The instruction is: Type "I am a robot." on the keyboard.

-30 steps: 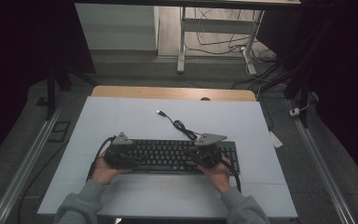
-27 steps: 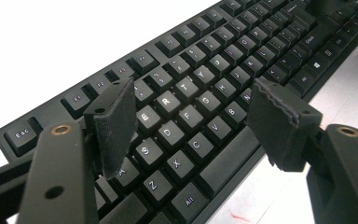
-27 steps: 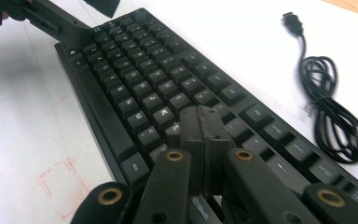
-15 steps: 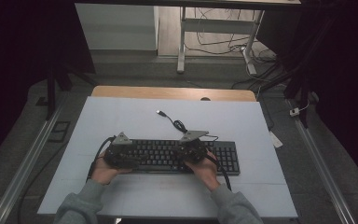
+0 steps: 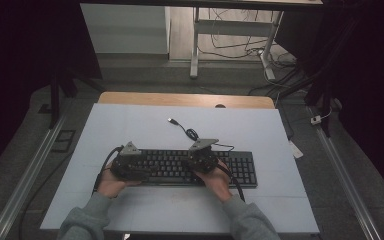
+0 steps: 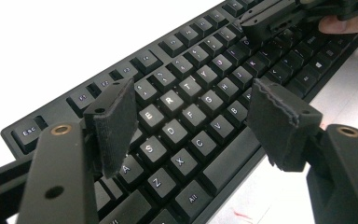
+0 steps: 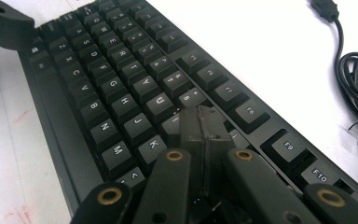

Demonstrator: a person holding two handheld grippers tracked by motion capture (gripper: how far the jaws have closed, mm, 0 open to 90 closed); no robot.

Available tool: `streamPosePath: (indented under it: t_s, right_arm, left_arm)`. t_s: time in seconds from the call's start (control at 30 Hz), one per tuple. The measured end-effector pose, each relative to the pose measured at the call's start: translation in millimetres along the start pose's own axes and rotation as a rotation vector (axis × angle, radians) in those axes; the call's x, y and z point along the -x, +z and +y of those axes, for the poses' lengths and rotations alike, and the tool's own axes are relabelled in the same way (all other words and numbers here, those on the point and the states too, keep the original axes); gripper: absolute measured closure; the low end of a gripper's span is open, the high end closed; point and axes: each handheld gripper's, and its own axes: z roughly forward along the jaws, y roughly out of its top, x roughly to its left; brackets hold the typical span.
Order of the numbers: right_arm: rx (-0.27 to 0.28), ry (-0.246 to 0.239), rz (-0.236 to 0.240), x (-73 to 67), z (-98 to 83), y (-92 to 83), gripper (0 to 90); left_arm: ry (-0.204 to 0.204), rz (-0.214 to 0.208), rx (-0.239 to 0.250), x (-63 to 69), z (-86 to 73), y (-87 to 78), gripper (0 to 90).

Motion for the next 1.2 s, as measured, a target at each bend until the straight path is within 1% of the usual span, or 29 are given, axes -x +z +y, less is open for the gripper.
streamPosePath:
  t_s: [0.1, 0.2, 0.27, 0.4, 0.5, 0.6, 0.73, 0.87, 0.97, 1.07, 1.2]
  right_arm:
    - [-0.008, -0.004, -0.005, 0.6, -0.6, 1.1, 89.5]
    - [-0.001, 0.002, 0.0, 1.3, -1.1, 2.4, 89.6]
    - [-0.018, -0.004, -0.01, 0.7, -1.7, 4.1, 89.7]
    - [-0.01, -0.006, -0.009, 0.1, -1.5, 3.8, 89.8]
    - [0.026, 0.002, -0.01, 0.6, -0.3, -1.9, 89.7]
    - [0.057, 0.003, -0.011, 1.8, -0.1, -11.2, 89.7]
    - [0.085, 0.009, -0.009, 5.0, -5.6, -26.5, 89.3]
    - [0.098, 0.016, -0.016, 10.3, -16.5, -45.6, 76.7]
    - [0.118, 0.035, -0.028, 14.8, -27.3, -61.8, 68.4]
    - [0.132, 0.042, -0.035, 17.1, -36.8, -74.5, 63.0]
    - [0.139, 0.044, -0.041, 17.6, -50.8, -88.9, 58.5]
  left_arm:
    - [0.006, -0.001, -0.005, 0.2, 0.0, 0.4, 32.3]
    - [0.006, 0.0, -0.005, 0.2, -0.1, 0.4, 32.3]
    - [0.006, 0.0, -0.006, 0.1, -0.1, 0.4, 32.3]
    - [0.009, 0.002, -0.004, 0.8, 0.0, 0.3, 32.3]
    - [0.009, 0.005, 0.003, 0.8, 0.0, -0.5, 32.3]
    - [0.004, 0.007, 0.008, -0.7, -0.4, -1.0, 32.3]
    - [-0.004, 0.012, 0.008, -2.4, -1.3, -1.8, 32.3]
    - [-0.008, 0.013, 0.007, -3.0, -1.6, -2.0, 32.3]
    - [-0.007, 0.015, 0.006, -3.0, -1.6, -1.4, 32.3]
    - [-0.008, 0.017, 0.004, -3.3, -1.7, 0.0, 32.1]
    - [-0.012, 0.027, 0.003, -4.3, -2.1, 1.2, 32.0]
